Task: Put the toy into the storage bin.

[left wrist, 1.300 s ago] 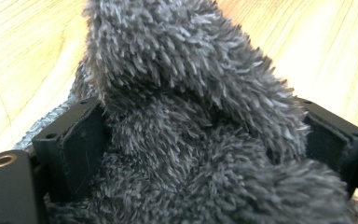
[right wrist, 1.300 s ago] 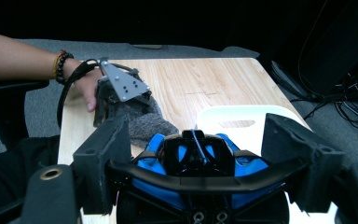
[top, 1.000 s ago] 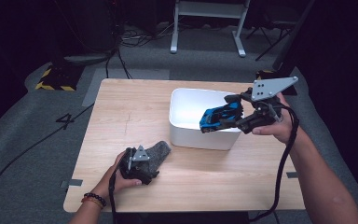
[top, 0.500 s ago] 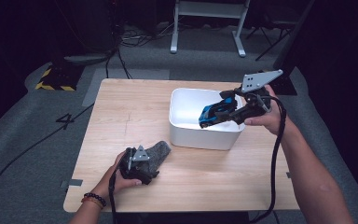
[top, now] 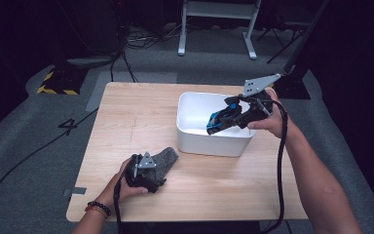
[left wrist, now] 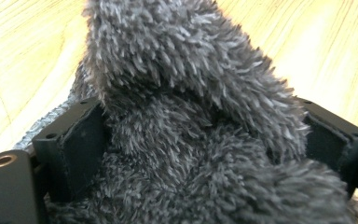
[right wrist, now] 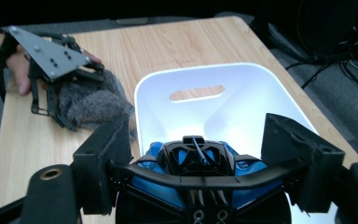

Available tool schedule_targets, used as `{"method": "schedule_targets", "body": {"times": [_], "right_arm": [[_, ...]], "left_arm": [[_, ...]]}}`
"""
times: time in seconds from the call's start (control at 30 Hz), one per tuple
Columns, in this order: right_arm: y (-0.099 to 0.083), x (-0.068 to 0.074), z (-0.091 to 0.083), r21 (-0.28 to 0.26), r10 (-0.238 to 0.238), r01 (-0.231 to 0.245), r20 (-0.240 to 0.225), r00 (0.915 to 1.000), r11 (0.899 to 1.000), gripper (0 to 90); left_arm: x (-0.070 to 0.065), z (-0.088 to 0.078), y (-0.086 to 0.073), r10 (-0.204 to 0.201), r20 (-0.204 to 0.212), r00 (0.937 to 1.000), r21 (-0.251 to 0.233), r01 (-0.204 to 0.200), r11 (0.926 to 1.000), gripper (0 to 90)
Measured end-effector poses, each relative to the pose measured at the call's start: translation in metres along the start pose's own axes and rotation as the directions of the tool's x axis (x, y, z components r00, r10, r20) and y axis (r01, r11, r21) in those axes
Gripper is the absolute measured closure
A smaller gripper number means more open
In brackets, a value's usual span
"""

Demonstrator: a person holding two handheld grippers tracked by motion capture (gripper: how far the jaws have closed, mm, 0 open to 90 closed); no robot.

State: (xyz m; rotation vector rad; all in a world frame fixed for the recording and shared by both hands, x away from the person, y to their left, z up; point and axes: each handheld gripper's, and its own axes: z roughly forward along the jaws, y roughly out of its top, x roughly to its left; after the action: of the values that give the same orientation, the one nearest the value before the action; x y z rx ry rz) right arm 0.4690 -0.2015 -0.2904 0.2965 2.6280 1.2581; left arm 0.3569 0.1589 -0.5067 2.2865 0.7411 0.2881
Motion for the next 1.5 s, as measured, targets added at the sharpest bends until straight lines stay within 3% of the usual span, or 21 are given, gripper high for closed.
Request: {"method": "schedule_targets", "body": {"times": [0.6, 1.03, 1.5], "right_arm": [[-0.020, -0.019, 0.030, 0.131, -0.005, 0.010, -0.041, 0.9992, 0.991, 24.6], [-0.028, -0.021, 0.051, 0.200, -0.006, 0.021, -0.073, 0.9973, 0.980, 24.6], [-0.040, -0.028, 0.051, 0.269, 0.005, 0.007, -0.044, 0.9990, 0.963, 24.5]], "left_arm": [[0.000, 0.000, 0.000, 0.000, 0.000, 1.0000, 0.000, 0.000, 1.0000, 11.7], [0.000, 0.000, 0.000, 0.000, 0.000, 1.0000, 0.000, 0.000, 1.0000, 11.7], [0.000, 0.000, 0.000, 0.000, 0.000, 1.0000, 0.000, 0.000, 1.0000, 11.7]]}}
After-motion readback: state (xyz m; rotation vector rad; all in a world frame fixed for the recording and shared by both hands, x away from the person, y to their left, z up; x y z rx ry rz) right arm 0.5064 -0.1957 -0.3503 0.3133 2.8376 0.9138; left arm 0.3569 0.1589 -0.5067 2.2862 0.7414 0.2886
